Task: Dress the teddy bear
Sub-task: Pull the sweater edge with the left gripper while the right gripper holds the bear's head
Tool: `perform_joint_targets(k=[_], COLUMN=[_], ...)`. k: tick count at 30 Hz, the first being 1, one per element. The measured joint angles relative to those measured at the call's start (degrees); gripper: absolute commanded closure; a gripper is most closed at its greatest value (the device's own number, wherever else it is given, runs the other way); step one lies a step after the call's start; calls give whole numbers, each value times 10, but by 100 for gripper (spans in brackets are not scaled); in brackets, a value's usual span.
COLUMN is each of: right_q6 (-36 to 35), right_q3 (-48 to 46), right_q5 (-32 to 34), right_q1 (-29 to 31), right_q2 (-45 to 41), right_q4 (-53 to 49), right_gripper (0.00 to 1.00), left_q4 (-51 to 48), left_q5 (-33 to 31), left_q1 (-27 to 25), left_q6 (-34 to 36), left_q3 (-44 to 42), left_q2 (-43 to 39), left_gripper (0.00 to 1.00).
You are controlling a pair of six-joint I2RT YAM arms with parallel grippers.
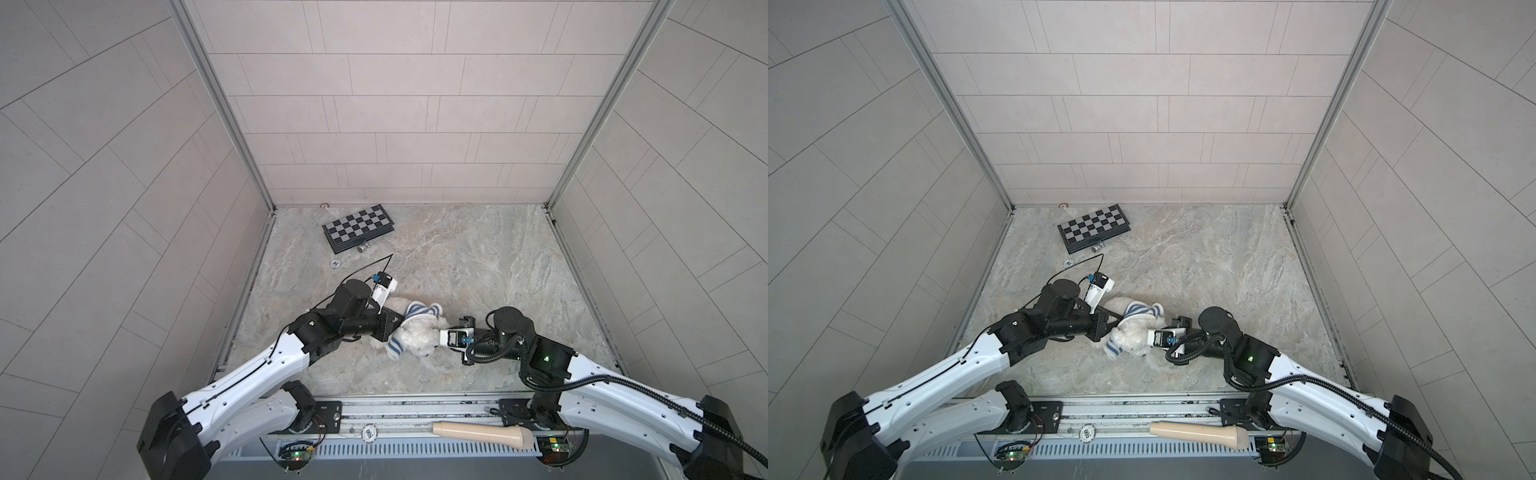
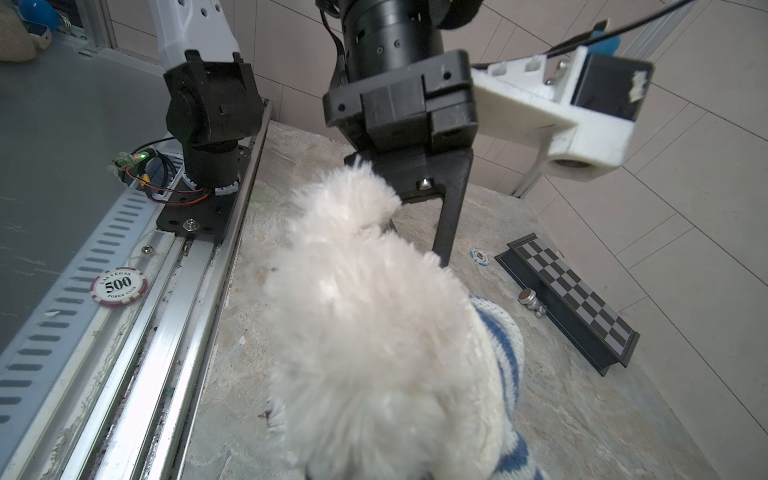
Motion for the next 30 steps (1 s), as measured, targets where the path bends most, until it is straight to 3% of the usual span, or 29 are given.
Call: perform_joint_targets(k=[5,11,19,30], right_q6=[0,0,5,7], right_q3=[-5,-11,-11,-11], right_q5=[10,22,30,46], right_q1=[0,0,0,0], right_q2=[-15,-43,-69,-99], right_q4=[6,20,24,10], right_gripper=[100,100,100,100], left_q4=[-21,-40,-54,-118], left_q5=[-11,20,52,12], left_q1=[11,69,91,111], left_q6=[5,6,14,55], left_q3=[8,8,8,28], left_q2=[-18,-54,-73,-82], left_gripper=[100,100,100,100])
